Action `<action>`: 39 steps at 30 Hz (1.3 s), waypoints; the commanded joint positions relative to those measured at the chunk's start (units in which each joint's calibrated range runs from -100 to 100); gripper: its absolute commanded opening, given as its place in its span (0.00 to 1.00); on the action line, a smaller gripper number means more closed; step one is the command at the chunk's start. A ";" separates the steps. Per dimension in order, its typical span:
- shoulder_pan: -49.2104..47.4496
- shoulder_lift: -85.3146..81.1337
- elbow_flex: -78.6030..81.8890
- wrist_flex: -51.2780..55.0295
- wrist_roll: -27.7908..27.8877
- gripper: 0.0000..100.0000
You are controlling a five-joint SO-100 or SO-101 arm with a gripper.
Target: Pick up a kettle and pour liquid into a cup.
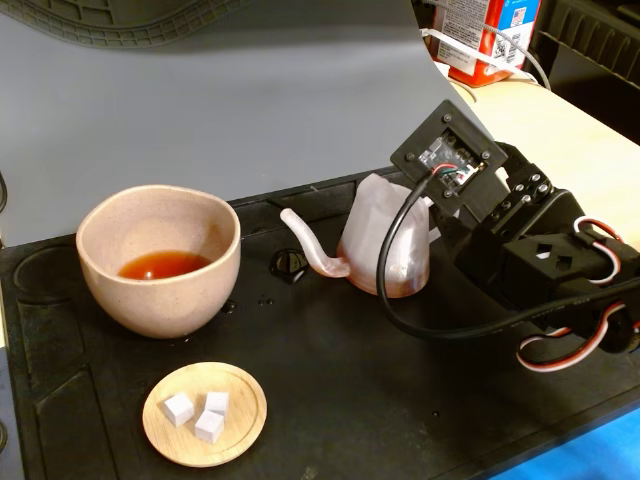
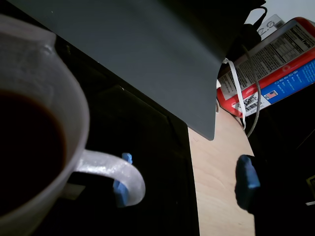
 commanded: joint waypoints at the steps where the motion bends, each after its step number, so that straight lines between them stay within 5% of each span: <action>1: -1.03 -0.18 -0.81 -0.37 -0.19 0.27; 23: -1.71 -3.51 8.72 -3.66 -1.71 0.26; 34: -1.71 -3.60 13.71 -13.86 -1.81 0.26; 39: -1.33 -5.90 16.88 -18.70 -4.12 0.18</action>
